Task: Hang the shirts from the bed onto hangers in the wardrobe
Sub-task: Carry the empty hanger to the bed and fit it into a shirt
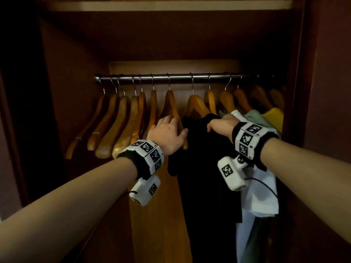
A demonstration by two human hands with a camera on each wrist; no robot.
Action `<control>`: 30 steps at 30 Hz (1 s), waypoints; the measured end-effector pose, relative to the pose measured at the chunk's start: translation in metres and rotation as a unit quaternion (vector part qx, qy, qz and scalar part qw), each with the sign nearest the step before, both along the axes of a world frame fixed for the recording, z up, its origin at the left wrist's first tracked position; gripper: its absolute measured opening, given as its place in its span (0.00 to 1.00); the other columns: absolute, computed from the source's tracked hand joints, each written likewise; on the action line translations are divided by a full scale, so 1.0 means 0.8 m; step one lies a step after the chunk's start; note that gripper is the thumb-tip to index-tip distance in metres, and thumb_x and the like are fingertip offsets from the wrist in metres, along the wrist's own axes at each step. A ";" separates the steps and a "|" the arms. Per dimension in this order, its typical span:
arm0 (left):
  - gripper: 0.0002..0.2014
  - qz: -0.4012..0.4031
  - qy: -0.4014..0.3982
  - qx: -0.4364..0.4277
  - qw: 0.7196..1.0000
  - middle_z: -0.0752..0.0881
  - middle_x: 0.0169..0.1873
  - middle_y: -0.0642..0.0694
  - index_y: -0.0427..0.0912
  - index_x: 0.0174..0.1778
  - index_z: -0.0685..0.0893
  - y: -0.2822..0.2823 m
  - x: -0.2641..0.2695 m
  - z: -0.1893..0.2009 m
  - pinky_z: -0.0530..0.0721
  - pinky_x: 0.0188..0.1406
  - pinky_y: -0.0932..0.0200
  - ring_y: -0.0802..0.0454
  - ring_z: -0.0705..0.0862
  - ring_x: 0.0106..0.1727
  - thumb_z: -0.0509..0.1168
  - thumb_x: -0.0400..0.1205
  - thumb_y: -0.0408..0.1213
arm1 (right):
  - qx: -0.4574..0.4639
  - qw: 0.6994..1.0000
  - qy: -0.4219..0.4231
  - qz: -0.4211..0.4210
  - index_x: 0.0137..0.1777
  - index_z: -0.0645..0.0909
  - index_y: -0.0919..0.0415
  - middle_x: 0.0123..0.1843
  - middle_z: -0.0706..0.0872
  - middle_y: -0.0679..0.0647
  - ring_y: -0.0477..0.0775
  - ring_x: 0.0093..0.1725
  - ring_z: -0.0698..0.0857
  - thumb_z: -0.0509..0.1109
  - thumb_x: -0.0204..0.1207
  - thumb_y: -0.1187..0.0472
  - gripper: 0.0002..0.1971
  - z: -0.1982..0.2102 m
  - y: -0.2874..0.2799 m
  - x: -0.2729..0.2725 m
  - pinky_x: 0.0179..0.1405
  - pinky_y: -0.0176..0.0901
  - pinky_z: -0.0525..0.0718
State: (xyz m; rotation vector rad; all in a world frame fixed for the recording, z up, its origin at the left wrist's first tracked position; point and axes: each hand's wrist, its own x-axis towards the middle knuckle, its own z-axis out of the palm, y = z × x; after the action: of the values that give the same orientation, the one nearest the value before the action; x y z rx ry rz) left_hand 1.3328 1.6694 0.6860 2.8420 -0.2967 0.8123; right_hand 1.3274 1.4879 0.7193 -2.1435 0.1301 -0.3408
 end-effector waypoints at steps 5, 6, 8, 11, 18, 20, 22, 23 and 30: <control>0.31 -0.051 -0.034 0.029 0.998 0.63 0.84 0.47 0.46 0.84 0.62 0.033 -0.010 -0.004 0.55 0.82 0.42 0.48 0.57 0.85 0.50 0.88 0.58 | -0.158 0.986 0.014 -0.059 0.67 0.75 0.60 0.61 0.81 0.62 0.66 0.64 0.82 0.71 0.76 0.48 0.24 0.000 0.016 -0.016 0.63 0.52 0.81; 0.31 -0.048 -0.040 0.034 0.997 0.62 0.84 0.47 0.46 0.84 0.62 0.041 -0.010 -0.004 0.52 0.83 0.42 0.49 0.55 0.86 0.50 0.87 0.58 | -0.219 0.971 0.000 -0.094 0.73 0.72 0.61 0.67 0.78 0.63 0.67 0.69 0.78 0.71 0.76 0.45 0.30 0.003 0.022 -0.020 0.65 0.54 0.79; 0.32 -0.025 -0.034 0.041 0.998 0.58 0.86 0.47 0.46 0.85 0.60 0.059 -0.008 -0.001 0.46 0.85 0.40 0.50 0.50 0.87 0.51 0.87 0.58 | -0.289 0.943 -0.074 -0.148 0.76 0.68 0.61 0.74 0.72 0.64 0.68 0.72 0.74 0.72 0.73 0.41 0.37 0.016 0.041 -0.031 0.64 0.58 0.78; 0.34 0.008 -0.001 0.029 1.000 0.53 0.87 0.46 0.45 0.86 0.57 0.081 -0.006 -0.001 0.44 0.85 0.39 0.50 0.45 0.87 0.52 0.86 0.57 | -0.294 0.944 -0.124 -0.089 0.50 0.78 0.60 0.58 0.80 0.59 0.60 0.54 0.81 0.71 0.74 0.43 0.19 0.035 0.084 -0.039 0.46 0.47 0.81; 0.36 -0.016 0.017 0.003 1.000 0.49 0.87 0.49 0.47 0.87 0.53 0.113 -0.021 -0.010 0.44 0.85 0.42 0.52 0.43 0.87 0.53 0.86 0.58 | -0.393 0.915 -0.079 -0.054 0.46 0.79 0.57 0.49 0.83 0.56 0.61 0.49 0.83 0.65 0.80 0.44 0.15 -0.001 0.159 -0.009 0.46 0.48 0.82; 0.36 -0.024 0.011 -0.007 1.000 0.50 0.87 0.49 0.47 0.87 0.53 0.123 -0.030 -0.009 0.45 0.85 0.43 0.53 0.44 0.87 0.53 0.86 0.58 | -0.412 0.907 -0.064 -0.052 0.46 0.78 0.57 0.47 0.83 0.57 0.62 0.50 0.85 0.66 0.80 0.46 0.14 -0.008 0.157 -0.001 0.49 0.49 0.85; 0.36 -0.027 0.019 -0.011 0.999 0.49 0.87 0.49 0.47 0.87 0.52 0.131 -0.039 -0.009 0.45 0.85 0.43 0.53 0.43 0.87 0.54 0.86 0.58 | -0.415 0.908 -0.042 -0.042 0.47 0.79 0.59 0.46 0.83 0.57 0.62 0.45 0.85 0.66 0.79 0.47 0.14 -0.014 0.157 0.003 0.45 0.48 0.85; 0.36 -0.026 0.023 -0.012 0.999 0.49 0.87 0.49 0.47 0.87 0.51 0.135 -0.043 -0.009 0.45 0.85 0.43 0.53 0.43 0.87 0.54 0.86 0.58 | -0.406 0.912 -0.035 -0.040 0.47 0.79 0.61 0.45 0.83 0.57 0.61 0.43 0.84 0.66 0.80 0.48 0.14 -0.016 0.157 0.006 0.42 0.47 0.84; 0.37 -0.021 0.040 -0.022 0.999 0.48 0.87 0.49 0.46 0.87 0.51 0.153 -0.045 -0.019 0.47 0.84 0.43 0.53 0.42 0.87 0.55 0.86 0.58 | -0.359 0.931 -0.054 -0.035 0.45 0.77 0.62 0.41 0.77 0.56 0.61 0.43 0.80 0.60 0.85 0.55 0.12 -0.018 0.156 0.008 0.42 0.46 0.78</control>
State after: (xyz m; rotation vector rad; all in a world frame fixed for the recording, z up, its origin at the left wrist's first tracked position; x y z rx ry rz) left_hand 1.2967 1.7915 0.6707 2.8082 -0.3232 0.6863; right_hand 1.3336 1.6129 0.7049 -2.8396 0.0147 -0.6193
